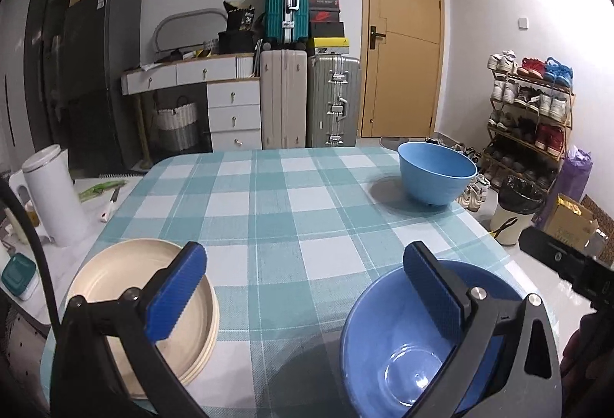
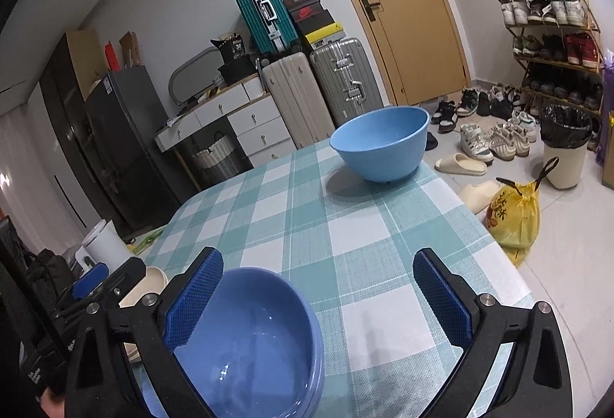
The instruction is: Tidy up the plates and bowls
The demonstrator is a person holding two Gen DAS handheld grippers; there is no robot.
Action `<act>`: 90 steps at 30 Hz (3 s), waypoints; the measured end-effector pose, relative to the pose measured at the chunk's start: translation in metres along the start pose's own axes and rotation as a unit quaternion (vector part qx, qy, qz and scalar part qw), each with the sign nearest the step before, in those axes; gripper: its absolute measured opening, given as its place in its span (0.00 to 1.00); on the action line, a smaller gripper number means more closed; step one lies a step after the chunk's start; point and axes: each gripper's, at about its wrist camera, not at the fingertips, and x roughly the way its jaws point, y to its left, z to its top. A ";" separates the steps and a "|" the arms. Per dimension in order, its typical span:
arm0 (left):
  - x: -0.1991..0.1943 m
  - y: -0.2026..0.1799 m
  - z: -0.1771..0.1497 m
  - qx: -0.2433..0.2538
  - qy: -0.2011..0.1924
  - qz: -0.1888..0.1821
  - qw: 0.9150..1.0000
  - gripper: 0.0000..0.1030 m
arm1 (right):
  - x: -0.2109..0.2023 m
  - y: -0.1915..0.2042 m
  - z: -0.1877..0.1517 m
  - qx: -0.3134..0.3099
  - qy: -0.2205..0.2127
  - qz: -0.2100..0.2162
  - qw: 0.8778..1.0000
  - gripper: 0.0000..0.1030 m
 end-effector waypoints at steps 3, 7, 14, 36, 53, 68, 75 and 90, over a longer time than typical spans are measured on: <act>0.000 0.004 0.001 -0.014 0.006 -0.009 1.000 1.00 | -0.001 -0.001 0.001 0.002 0.000 0.005 1.000 0.98; 0.002 0.010 0.001 -0.028 0.015 -0.014 0.999 1.00 | 0.005 -0.020 0.009 0.074 0.019 0.002 0.997 0.98; -0.002 0.027 0.015 -0.064 0.015 -0.032 0.997 1.00 | 0.015 -0.048 0.070 0.116 0.037 0.018 0.992 0.98; 0.167 -0.026 0.112 -0.052 0.229 -0.130 0.963 1.00 | 0.235 -0.170 0.202 0.159 0.230 -0.082 0.957 0.95; 0.216 -0.055 0.107 -0.033 0.275 -0.112 0.954 1.00 | 0.289 -0.161 0.178 0.125 0.293 -0.093 0.943 0.39; 0.226 -0.048 0.099 -0.029 0.297 -0.092 0.950 1.00 | 0.285 -0.143 0.170 0.040 0.311 -0.111 0.943 0.16; 0.227 -0.046 0.097 -0.025 0.304 -0.085 0.949 1.00 | 0.281 -0.128 0.161 0.011 0.327 -0.079 0.941 0.09; 0.234 -0.047 0.084 0.000 0.353 -0.056 0.934 1.00 | 0.259 -0.090 0.133 -0.031 0.364 -0.046 0.930 0.08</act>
